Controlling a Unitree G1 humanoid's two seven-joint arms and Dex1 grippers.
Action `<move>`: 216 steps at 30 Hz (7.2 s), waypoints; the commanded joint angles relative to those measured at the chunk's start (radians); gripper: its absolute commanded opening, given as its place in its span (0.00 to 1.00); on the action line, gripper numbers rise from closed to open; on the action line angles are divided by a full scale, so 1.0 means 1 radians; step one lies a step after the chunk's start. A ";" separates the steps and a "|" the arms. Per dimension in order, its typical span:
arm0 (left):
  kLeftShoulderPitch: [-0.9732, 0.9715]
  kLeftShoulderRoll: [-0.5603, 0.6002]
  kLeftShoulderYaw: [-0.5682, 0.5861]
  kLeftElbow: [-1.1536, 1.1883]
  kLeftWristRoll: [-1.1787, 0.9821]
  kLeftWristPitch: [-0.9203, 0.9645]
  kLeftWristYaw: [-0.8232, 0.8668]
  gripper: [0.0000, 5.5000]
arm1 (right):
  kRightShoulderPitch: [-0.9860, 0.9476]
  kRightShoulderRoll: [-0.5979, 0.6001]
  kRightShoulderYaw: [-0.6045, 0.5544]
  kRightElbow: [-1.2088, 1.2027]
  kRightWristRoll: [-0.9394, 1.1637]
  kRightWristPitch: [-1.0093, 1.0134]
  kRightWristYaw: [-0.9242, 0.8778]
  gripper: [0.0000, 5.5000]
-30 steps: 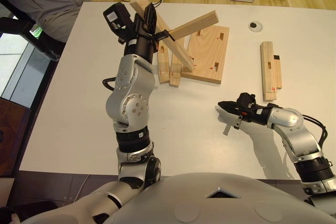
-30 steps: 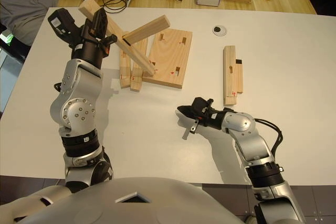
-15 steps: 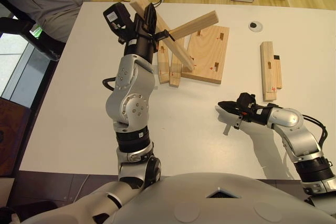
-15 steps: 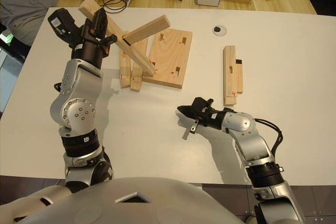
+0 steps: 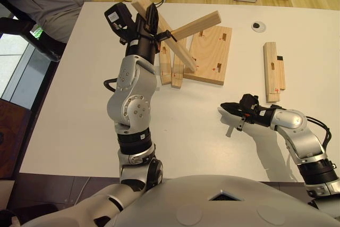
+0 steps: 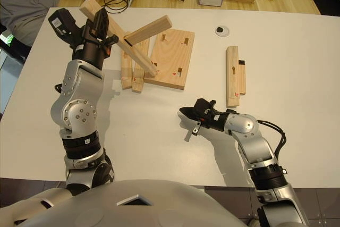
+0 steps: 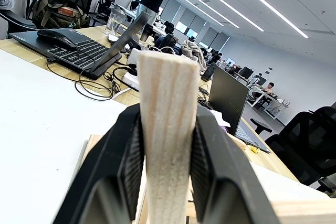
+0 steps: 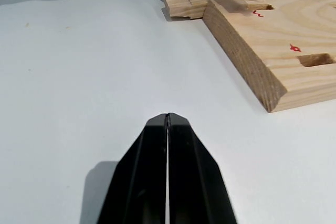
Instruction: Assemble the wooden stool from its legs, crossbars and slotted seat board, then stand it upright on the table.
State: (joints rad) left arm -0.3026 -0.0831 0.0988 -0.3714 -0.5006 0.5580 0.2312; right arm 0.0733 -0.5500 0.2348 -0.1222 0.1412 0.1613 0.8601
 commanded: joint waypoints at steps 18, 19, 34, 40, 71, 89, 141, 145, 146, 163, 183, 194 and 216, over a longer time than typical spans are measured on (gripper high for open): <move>-0.001 -0.019 0.002 0.003 0.007 0.000 -0.001 0.19 | 0.000 -0.005 -0.006 -0.013 0.005 0.011 0.000 0.00; -0.001 -0.019 0.002 0.003 0.007 0.000 -0.001 0.19 | 0.000 -0.005 -0.006 -0.013 0.005 0.011 0.000 0.00; -0.068 -0.003 -0.044 0.124 0.084 -0.098 -0.041 0.19 | -0.043 0.073 -0.115 -0.016 0.051 0.014 -0.135 0.00; -0.236 -0.014 -0.093 0.407 0.226 -0.372 -0.148 0.19 | -0.081 0.205 -0.312 -0.059 0.122 0.030 -0.395 0.00; -0.076 -0.035 -0.180 0.293 0.385 -0.170 -0.143 0.19 | -0.062 0.179 -0.338 -0.079 0.127 0.056 -0.388 0.00; 0.137 -0.013 -0.340 0.355 0.513 -0.500 -0.193 0.19 | -0.093 0.135 -0.344 -0.031 0.115 0.049 -0.348 0.00; -0.011 0.210 0.190 0.388 0.370 -0.621 -0.128 0.92 | 0.035 0.105 -0.480 0.149 0.012 -0.127 -0.485 0.20; 0.015 0.203 0.166 0.366 0.391 -0.570 -0.117 0.92 | 0.006 0.096 -0.530 0.183 0.001 -0.119 -0.546 0.20; 0.030 0.204 0.143 0.361 0.405 -0.523 -0.122 0.92 | 0.002 0.097 -0.532 0.177 0.000 -0.116 -0.554 0.20; 0.087 0.141 -0.040 0.452 0.413 -0.158 -0.202 0.92 | -0.088 0.090 -0.482 0.215 0.000 -0.115 -0.526 0.20; 0.141 0.159 -0.106 0.565 0.446 -0.183 -0.301 0.92 | -0.041 0.089 -0.456 0.151 0.004 -0.080 -0.511 0.20; 0.139 0.150 -0.103 0.593 0.436 -0.167 -0.318 0.92 | -0.061 0.089 -0.454 0.162 0.006 -0.084 -0.509 0.20; 0.126 0.137 -0.052 0.819 0.410 -0.316 -0.354 0.51 | -0.106 0.087 -0.460 0.162 0.006 -0.075 -0.501 0.20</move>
State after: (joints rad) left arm -0.2243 0.0687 0.0505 0.3967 -0.0871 0.2034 -0.1197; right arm -0.0120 -0.4506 -0.2200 0.0475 0.1499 0.0688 0.3592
